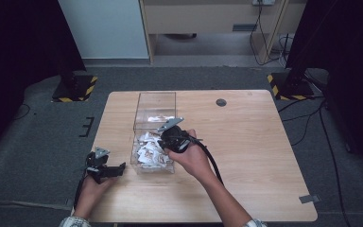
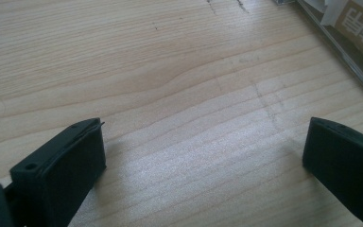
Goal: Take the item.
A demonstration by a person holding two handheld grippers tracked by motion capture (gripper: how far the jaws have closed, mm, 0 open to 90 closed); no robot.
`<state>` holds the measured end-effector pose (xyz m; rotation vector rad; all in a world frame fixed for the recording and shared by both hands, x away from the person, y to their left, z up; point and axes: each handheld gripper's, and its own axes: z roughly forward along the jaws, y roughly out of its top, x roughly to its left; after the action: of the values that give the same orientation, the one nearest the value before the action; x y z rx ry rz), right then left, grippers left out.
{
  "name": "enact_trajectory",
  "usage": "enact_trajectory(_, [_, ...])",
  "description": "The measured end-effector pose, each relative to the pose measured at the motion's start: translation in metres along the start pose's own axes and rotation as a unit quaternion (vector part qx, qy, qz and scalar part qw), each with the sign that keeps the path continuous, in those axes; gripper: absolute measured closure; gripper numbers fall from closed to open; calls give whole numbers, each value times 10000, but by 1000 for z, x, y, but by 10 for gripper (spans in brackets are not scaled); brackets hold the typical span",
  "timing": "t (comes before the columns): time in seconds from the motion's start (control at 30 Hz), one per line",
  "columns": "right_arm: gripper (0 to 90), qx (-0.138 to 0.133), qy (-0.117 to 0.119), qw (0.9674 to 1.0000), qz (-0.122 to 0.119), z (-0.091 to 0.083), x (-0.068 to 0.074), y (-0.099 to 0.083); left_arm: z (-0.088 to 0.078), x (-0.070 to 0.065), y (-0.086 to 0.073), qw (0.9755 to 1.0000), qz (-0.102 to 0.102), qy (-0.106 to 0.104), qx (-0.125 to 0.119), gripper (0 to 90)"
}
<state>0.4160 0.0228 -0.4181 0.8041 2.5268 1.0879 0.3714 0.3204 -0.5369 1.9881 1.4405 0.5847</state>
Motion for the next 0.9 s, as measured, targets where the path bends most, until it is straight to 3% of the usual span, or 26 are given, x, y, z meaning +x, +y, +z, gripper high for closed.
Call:
enact_trajectory(0.37, [732, 277, 107, 9995, -45, 21, 7, -8, 0, 0, 0, 10000, 5, -4, 1, 0])
enact_trajectory(0.57, [886, 384, 199, 9990, -100, 27, 9, -11, 0, 0, 0, 10000, 6, -4, 1, 0])
enact_trajectory(0.9, [900, 63, 245, 9997, 9, 11, 5, -7, 0, 0, 0, 10000, 11, -9, 1, 0])
